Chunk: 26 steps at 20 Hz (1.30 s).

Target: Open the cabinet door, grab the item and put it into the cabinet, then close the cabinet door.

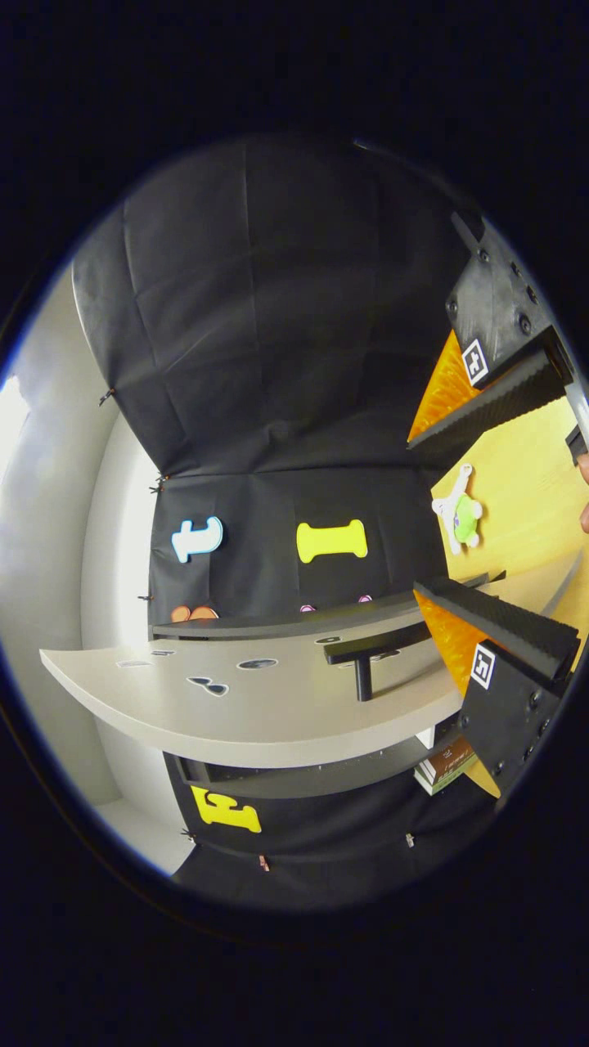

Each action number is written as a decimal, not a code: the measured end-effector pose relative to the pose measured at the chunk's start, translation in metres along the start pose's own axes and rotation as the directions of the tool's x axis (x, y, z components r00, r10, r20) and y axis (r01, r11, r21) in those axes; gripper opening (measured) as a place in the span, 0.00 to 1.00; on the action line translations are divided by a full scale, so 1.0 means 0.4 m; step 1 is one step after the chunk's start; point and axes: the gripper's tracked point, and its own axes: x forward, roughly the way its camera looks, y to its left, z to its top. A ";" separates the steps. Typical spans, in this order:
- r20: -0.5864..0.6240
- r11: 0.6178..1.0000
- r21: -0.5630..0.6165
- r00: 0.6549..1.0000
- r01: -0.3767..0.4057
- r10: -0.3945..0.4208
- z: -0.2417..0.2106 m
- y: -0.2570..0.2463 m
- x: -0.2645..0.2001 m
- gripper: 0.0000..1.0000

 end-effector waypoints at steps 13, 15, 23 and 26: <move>-0.026 0.999 0.012 0.999 -0.048 0.048 -0.027 0.124 -0.041 0.98; -0.030 0.997 0.021 0.997 -0.068 0.069 -0.034 0.158 -0.048 0.98; -0.042 0.986 0.067 0.987 -0.155 0.158 -0.066 0.306 -0.066 0.98; -0.053 0.974 0.091 0.976 -0.208 0.213 -0.081 0.378 -0.066 0.98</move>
